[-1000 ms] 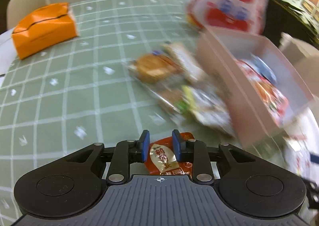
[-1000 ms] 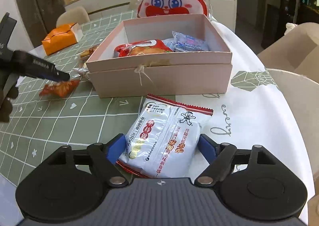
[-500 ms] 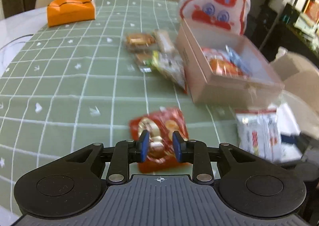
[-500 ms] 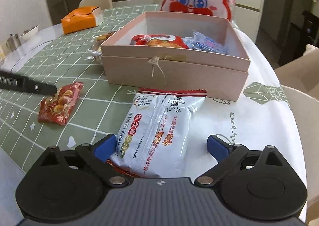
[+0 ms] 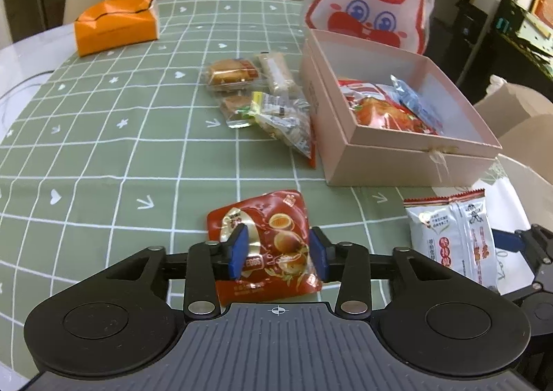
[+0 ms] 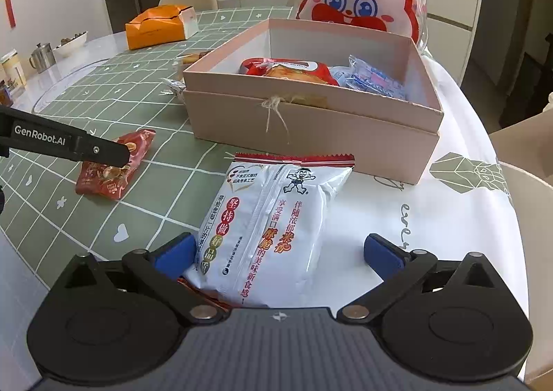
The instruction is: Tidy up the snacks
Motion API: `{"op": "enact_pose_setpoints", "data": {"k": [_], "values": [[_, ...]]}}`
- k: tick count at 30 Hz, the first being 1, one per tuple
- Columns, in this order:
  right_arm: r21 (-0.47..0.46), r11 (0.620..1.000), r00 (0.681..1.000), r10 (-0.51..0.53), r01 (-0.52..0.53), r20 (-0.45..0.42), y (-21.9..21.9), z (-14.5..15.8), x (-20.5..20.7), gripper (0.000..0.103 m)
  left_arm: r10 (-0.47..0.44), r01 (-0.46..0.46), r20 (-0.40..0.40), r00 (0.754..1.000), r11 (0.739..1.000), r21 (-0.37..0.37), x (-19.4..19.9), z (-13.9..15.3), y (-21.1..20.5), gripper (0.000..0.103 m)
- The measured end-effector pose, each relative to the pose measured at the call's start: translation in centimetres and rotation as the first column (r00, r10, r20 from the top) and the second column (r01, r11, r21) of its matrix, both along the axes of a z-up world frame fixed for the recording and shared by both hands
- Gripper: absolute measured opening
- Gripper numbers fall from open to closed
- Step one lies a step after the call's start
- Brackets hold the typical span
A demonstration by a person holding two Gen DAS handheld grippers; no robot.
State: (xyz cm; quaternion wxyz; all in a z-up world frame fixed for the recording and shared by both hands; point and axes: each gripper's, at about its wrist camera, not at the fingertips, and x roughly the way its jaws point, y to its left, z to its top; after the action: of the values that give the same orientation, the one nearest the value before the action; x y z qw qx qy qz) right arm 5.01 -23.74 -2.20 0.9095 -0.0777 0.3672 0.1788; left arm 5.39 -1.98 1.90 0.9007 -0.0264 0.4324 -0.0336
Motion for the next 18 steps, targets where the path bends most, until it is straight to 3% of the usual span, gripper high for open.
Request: {"op": "enact_pose_setpoints", "data": {"k": [6, 10, 14, 18], "values": [[0.009, 1.0, 1.0, -0.001, 0.0, 0.018, -0.1, -0.1, -0.2, 0.103, -0.09, 0.089, -0.02, 0.996, 0.995, -0.042, 0.2, -0.2, -1.2, 0.083], [0.011, 1.0, 1.0, -0.002, 0.002, 0.022, -0.2, -0.2, -0.3, 0.103, -0.08, 0.08, -0.01, 0.997, 0.996, -0.027, 0.1, 0.2, -1.5, 0.077], [0.016, 1.0, 0.999, -0.001, 0.0, 0.034, -0.3, -0.3, -0.5, 0.103, -0.009, 0.005, 0.05, 0.999, 0.997, 0.083, -0.2, 1.0, -1.1, 0.077], [0.02, 1.0, 0.999, -0.005, 0.004, 0.047, -0.3, -0.4, -0.7, 0.103, 0.041, -0.04, -0.016, 0.999, 0.995, 0.089, 1.0, -0.1, 0.3, 0.079]]}}
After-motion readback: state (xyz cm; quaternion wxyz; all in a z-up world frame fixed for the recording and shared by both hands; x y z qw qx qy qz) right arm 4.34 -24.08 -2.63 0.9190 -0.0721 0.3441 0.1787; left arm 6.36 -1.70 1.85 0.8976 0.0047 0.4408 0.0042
